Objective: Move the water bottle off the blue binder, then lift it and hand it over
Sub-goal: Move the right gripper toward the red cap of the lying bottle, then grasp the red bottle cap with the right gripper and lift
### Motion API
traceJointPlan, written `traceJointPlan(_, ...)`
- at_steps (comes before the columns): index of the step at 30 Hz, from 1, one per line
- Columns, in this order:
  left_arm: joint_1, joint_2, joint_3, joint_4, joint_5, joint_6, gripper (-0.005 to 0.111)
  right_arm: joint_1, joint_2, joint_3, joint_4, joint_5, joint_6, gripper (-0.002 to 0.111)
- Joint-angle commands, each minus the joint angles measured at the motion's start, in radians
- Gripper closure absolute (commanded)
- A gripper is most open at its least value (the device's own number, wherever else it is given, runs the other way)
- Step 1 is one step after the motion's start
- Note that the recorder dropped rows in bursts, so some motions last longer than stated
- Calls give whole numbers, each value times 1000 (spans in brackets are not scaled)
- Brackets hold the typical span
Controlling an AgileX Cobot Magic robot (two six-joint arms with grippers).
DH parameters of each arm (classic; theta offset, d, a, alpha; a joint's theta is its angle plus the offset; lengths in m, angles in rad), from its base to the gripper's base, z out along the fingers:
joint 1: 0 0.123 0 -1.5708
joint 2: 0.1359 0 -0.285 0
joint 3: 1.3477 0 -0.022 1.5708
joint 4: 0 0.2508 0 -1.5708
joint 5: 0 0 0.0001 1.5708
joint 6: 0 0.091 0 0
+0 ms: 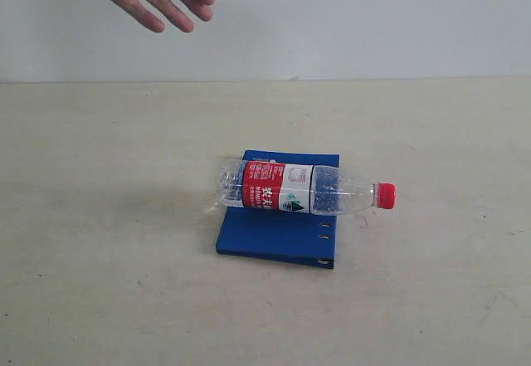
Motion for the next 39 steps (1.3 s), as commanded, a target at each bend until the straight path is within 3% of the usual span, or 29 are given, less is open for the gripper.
traceJointPlan(1,-8,-2,3,-4,-9,4,100,3,-5,-4,-37,-157,-192,108)
traceJointPlan(3,-8,-2,3,-4,-9,4,100,15,-1,-77,-74,-44,-369,108)
traceJointPlan(7,-8,-2,3,-4,-9,4,100,65,207,-312,-206,392,-699,103)
traceJointPlan(10,-8,-2,3,-4,-9,4,100,122,460,-434,-183,602,-937,89)
traceJointPlan(14,-8,-2,3,-4,-9,4,100,206,767,-518,-119,757,-1089,70)
traceJointPlan(18,-8,-2,3,-4,-9,4,100,284,1057,-572,-111,756,-1221,57)
traceJointPlan(22,-8,-2,3,-4,-9,4,100,363,1259,-611,-99,687,-1478,57)
traceJointPlan(26,-8,-2,3,-4,-9,4,100,455,1392,-634,-104,495,-1515,57)
traceJointPlan(29,-8,-2,3,-4,-9,4,100,481,1438,-634,-118,391,-1583,57)
traceJointPlan(39,-8,-2,3,-4,-9,4,100,481,1459,-634,-118,344,-1732,57)
